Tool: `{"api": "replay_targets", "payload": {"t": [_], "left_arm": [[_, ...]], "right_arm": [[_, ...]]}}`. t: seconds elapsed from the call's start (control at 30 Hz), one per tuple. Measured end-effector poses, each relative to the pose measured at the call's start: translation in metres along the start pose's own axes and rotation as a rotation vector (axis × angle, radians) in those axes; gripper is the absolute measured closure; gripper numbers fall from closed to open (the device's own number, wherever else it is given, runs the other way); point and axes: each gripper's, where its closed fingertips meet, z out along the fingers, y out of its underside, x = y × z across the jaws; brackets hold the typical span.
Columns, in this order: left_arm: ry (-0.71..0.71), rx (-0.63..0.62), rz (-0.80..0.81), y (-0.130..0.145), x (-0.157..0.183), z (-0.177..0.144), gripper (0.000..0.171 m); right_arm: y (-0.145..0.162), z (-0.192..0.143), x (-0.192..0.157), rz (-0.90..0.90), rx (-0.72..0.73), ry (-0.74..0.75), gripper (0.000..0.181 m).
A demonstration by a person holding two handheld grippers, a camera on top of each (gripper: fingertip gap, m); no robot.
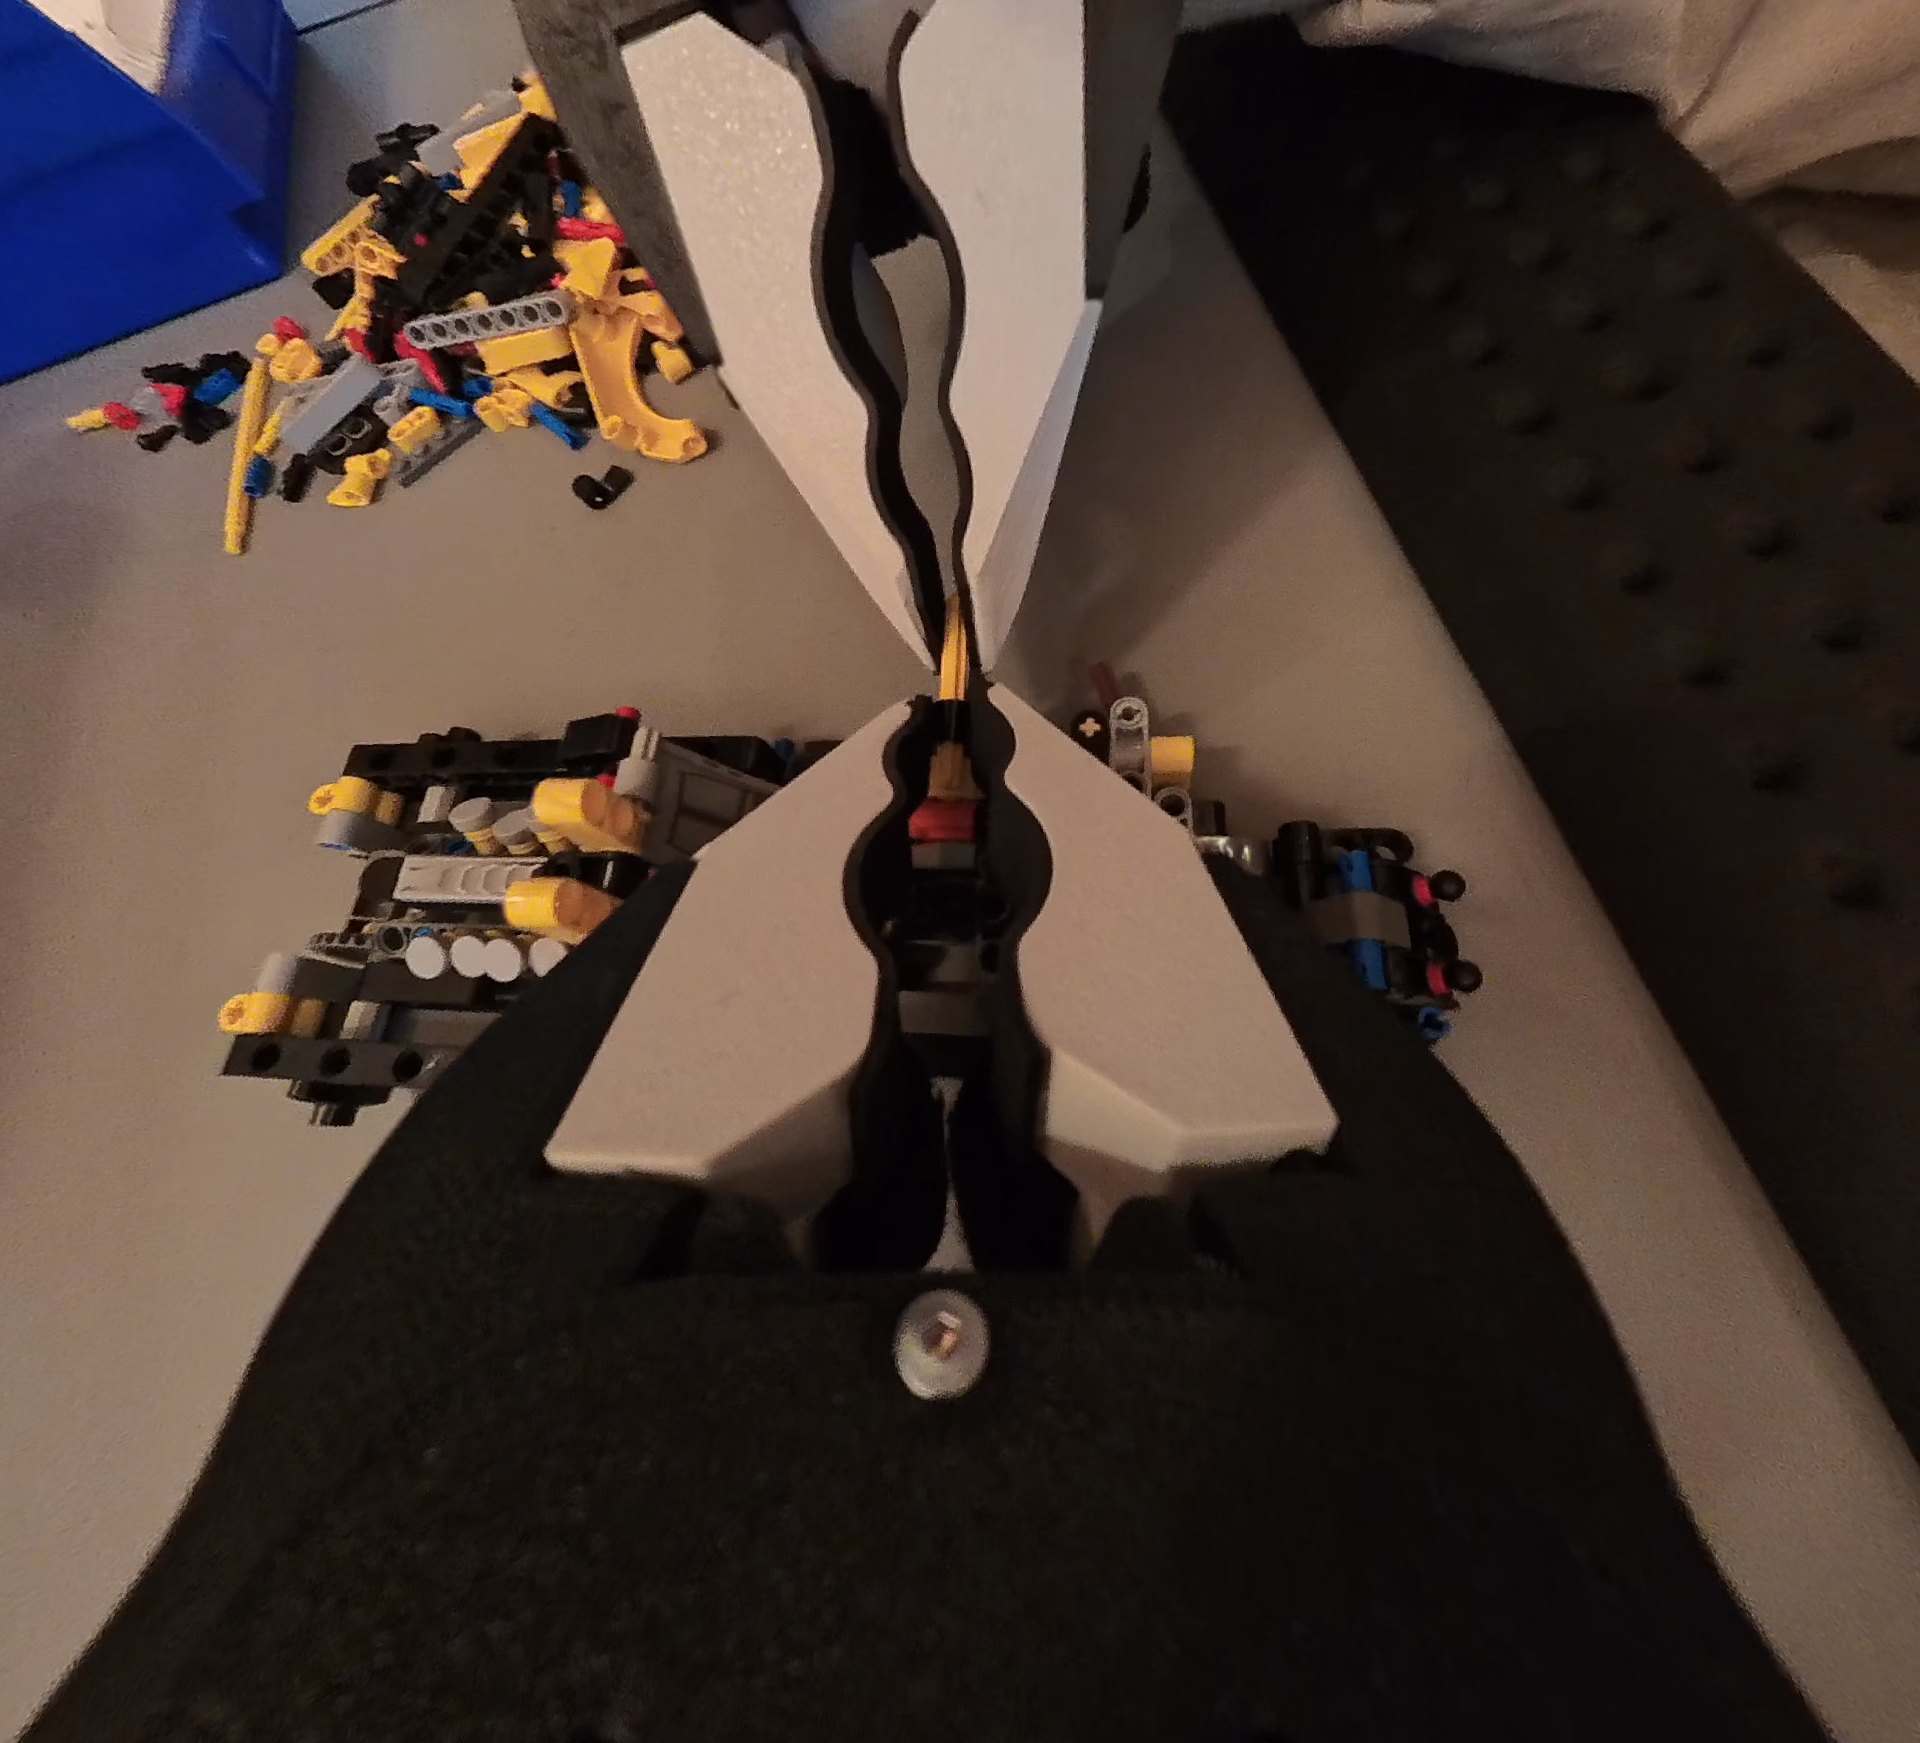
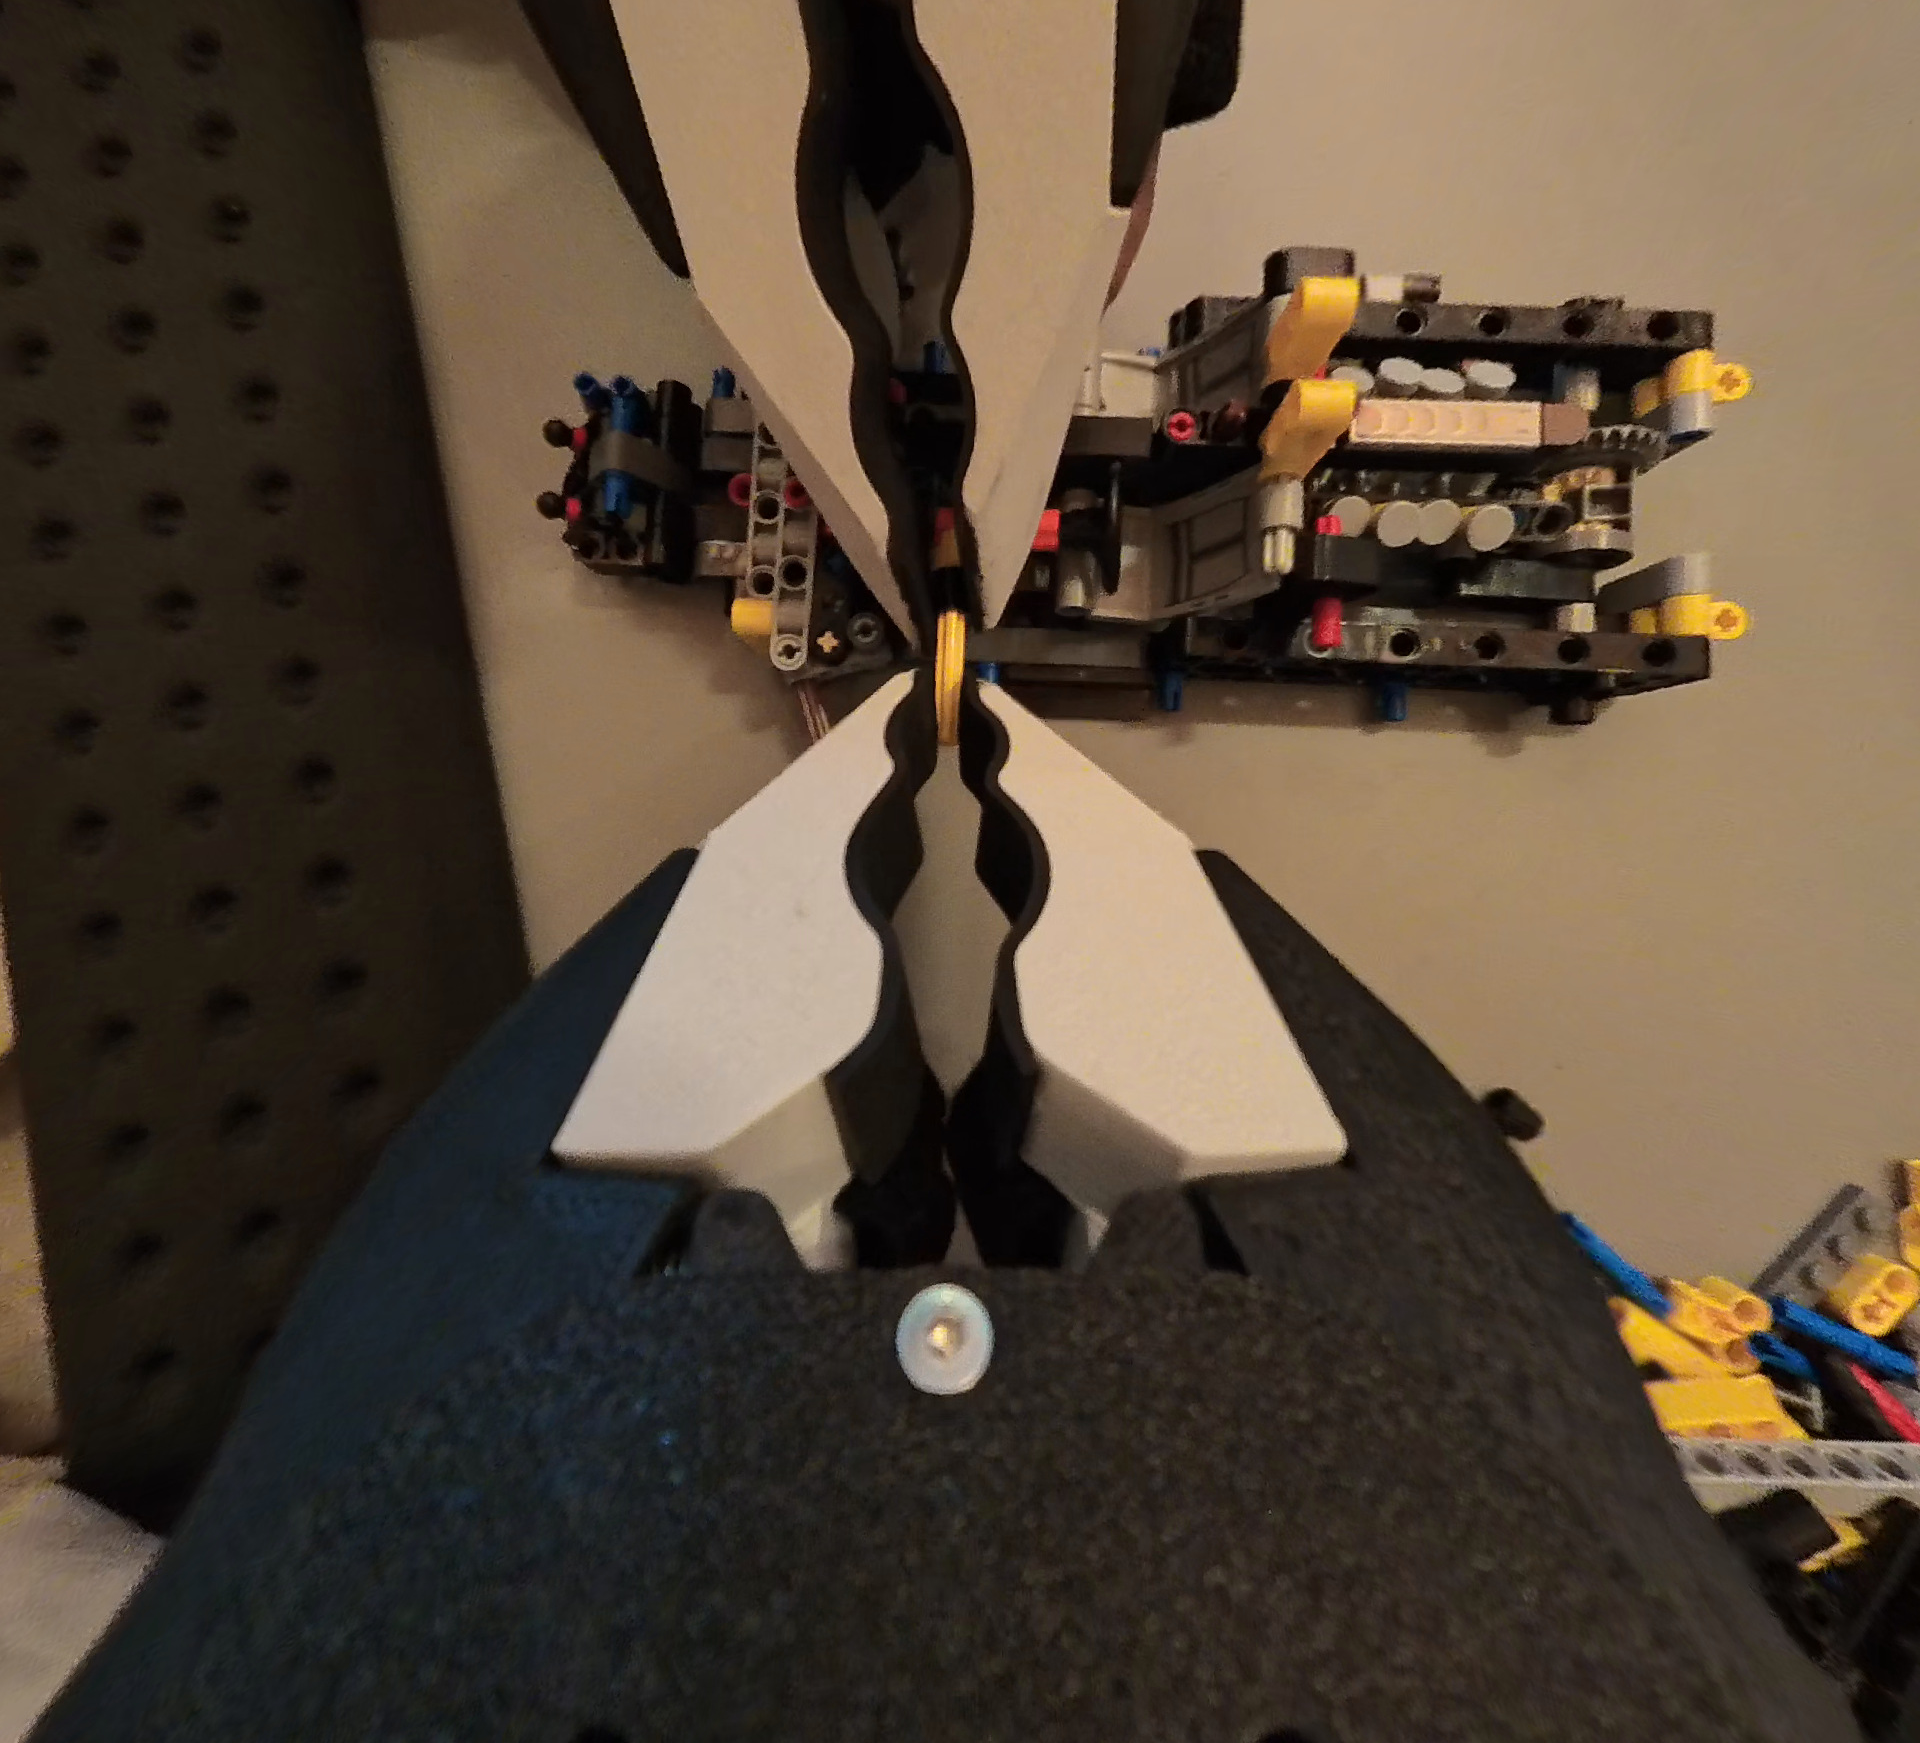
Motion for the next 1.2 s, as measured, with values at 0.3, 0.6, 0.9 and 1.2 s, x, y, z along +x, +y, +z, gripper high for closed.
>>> {"api": "replay_targets", "payload": {"t": [0.3,0.6,0.9,1.2], "left_arm": [[0.018,-0.006,0.01,0.0,0.004,0.001,0.163],[-0.06,-0.058,-0.032,0.023,-0.018,-0.02,0.171],[-0.07,-0.036,-0.079,0.015,-0.023,-0.019,0.171],[-0.138,0.047,-0.172,0.002,-0.029,-0.024,0.171]], "right_arm": [[0.005,-0.001,-0.004,0.027,0.018,-0.022,0.177],[0.058,-0.014,0.018,0.095,-0.164,0.059,0.178],[0.034,-0.055,0.023,0.173,0.116,0.056,0.179],[0.0,-0.066,0.026,0.267,0.39,-0.001,0.178]]}}
